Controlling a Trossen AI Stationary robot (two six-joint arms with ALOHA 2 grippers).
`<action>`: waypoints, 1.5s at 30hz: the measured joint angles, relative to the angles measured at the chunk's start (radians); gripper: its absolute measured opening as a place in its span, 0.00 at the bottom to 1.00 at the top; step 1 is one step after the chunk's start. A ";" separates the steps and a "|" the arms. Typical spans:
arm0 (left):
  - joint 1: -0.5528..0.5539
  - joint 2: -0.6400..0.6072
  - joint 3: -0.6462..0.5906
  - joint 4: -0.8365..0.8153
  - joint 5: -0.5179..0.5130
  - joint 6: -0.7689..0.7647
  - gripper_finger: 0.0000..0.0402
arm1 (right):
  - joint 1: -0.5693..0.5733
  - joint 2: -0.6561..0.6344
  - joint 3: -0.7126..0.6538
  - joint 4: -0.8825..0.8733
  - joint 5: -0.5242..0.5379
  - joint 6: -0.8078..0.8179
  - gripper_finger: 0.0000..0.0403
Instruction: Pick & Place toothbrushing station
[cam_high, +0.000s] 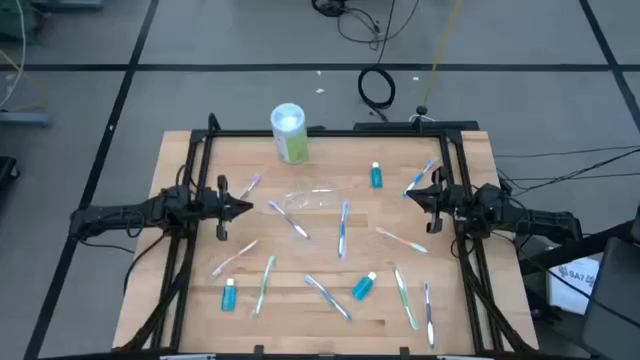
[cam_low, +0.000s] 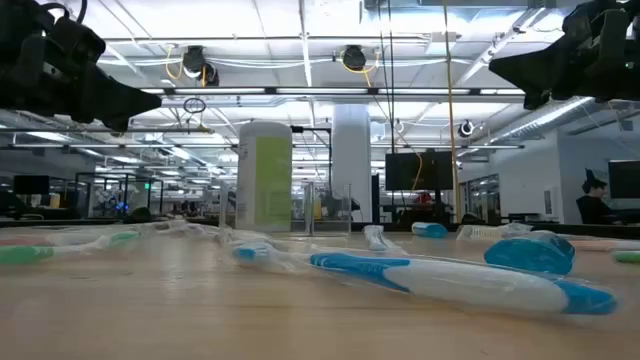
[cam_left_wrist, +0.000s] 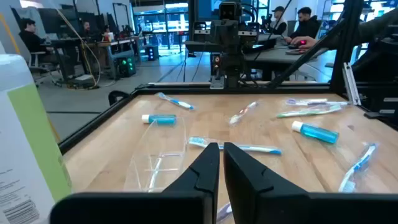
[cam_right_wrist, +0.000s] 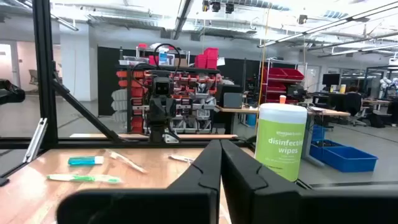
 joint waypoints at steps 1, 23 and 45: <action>0.000 0.000 0.000 0.000 0.000 -0.004 0.08 | 0.000 0.000 0.000 0.000 0.000 -0.002 0.01; 0.000 0.000 0.001 -0.017 -0.046 -0.062 0.08 | 0.000 0.000 0.000 0.000 0.000 -0.077 0.01; 0.000 0.147 0.156 -0.164 -0.219 -0.172 0.08 | 0.000 0.126 0.000 0.167 0.060 -0.051 0.01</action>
